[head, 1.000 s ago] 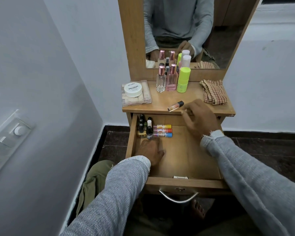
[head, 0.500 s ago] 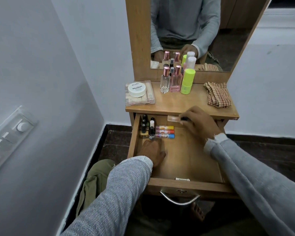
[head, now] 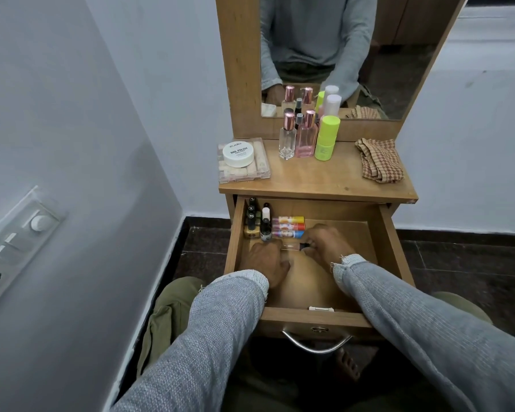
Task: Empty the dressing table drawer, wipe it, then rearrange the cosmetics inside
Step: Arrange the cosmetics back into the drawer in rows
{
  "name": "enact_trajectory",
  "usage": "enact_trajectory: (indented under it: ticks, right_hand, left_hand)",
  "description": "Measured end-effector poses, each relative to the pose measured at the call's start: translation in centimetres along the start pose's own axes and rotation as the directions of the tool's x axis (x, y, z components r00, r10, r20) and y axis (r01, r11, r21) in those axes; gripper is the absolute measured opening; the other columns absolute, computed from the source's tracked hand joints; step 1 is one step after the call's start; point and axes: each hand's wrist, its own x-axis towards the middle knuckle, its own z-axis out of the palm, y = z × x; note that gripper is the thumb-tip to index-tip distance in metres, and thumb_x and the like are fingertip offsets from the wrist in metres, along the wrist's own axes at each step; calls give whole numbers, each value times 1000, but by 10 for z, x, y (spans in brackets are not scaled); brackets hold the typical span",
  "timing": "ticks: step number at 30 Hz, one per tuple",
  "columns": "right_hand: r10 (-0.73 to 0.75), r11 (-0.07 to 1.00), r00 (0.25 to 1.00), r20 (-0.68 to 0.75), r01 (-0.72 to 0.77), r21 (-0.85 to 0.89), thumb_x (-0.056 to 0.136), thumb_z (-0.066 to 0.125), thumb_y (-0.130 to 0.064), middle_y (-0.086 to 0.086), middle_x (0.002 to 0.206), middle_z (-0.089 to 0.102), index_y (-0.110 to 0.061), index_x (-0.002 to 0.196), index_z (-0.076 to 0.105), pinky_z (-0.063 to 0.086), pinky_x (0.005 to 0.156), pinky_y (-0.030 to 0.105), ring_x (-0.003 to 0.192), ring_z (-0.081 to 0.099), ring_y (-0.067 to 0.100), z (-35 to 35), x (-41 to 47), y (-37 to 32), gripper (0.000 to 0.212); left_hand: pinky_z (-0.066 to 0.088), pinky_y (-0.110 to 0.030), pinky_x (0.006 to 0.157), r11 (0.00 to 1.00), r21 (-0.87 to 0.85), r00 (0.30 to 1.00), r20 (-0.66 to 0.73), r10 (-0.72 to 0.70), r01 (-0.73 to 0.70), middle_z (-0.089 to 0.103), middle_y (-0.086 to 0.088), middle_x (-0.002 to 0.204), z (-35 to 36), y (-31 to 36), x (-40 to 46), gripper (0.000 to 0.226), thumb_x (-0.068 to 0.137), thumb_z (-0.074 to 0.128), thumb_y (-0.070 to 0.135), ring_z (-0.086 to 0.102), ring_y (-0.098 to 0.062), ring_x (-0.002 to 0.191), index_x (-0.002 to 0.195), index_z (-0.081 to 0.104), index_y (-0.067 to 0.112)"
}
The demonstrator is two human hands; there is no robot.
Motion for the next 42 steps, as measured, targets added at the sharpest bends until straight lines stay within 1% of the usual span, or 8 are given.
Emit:
enact_trajectory:
  ticks: [6, 9, 13, 17, 24, 29, 38, 42]
  right_hand:
    - [105, 993, 991, 78, -108, 43, 90, 58, -20, 14, 116, 59, -11, 123, 53, 41, 89, 33, 107, 55, 30, 7, 9, 4, 34]
    - [150, 987, 987, 51, -153, 55, 90, 60, -23, 14, 113, 58, -15, 128, 44, 44, 86, 36, 99, 55, 29, 9, 9, 5, 42]
    - [183, 979, 983, 30, -185, 88, 89, 61, -22, 8, 101, 50, -16, 132, 40, 45, 87, 38, 87, 44, 21, 8, 7, 5, 49]
    - [167, 951, 985, -38, -151, 269, 79, 70, -8, -1, 93, 52, -30, 112, 44, 52, 86, 44, 88, 60, 28, 11, 1, 0, 47]
    - [152, 969, 985, -86, -131, 209, 81, 70, -12, -4, 92, 55, -24, 114, 46, 54, 82, 38, 83, 60, 19, 10, -1, -1, 42]
    - [134, 967, 988, -76, -113, 226, 83, 67, -11, 4, 96, 60, -18, 115, 46, 50, 79, 30, 83, 58, 21, 9, 1, 1, 39]
    - [126, 969, 988, -91, -103, 225, 82, 67, -8, 2, 93, 61, -21, 111, 47, 53, 78, 31, 80, 59, 18, 10, 1, 2, 38]
    - [165, 948, 985, -47, -145, 283, 85, 63, -8, 4, 105, 60, -22, 109, 48, 54, 84, 35, 88, 60, 20, 10, 1, 1, 32]
  left_hand:
    - [45, -35, 98, 999, -29, 1000, -27, 14, -15, 59, -7, 129, 0, 0, -1, 41, 93, 56, 31, 55, -26, 118, 130, 51, 15]
    - [45, -33, 98, 999, -39, 999, -43, 10, -11, 60, -7, 128, 1, -1, -2, 40, 93, 56, 30, 56, -25, 116, 130, 53, 14]
    - [45, -33, 98, 1000, -24, 999, -39, -9, 8, 59, -7, 128, 0, -1, -3, 39, 94, 56, 32, 55, -24, 117, 129, 53, 14]
    - [45, -33, 98, 1000, -1, 999, -32, 1, -1, 59, -7, 128, -1, 0, -4, 39, 94, 57, 31, 55, -24, 116, 127, 55, 12]
    - [43, -34, 102, 1000, 2, 1000, -3, 8, -8, 55, -7, 134, 0, 1, -5, 45, 94, 56, 32, 52, -24, 122, 134, 50, 12]
    - [44, -36, 100, 999, 28, 1000, 20, 15, -15, 57, -9, 132, 0, 1, -3, 46, 93, 56, 34, 53, -27, 119, 132, 50, 10]
    - [40, -37, 103, 999, 33, 999, 46, 19, -20, 51, -9, 138, 0, 3, -4, 49, 94, 56, 33, 47, -28, 125, 136, 45, 10]
    - [39, -38, 104, 999, 38, 998, 54, 20, -22, 50, -7, 140, 1, 2, -3, 51, 94, 56, 34, 45, -28, 127, 138, 45, 11]
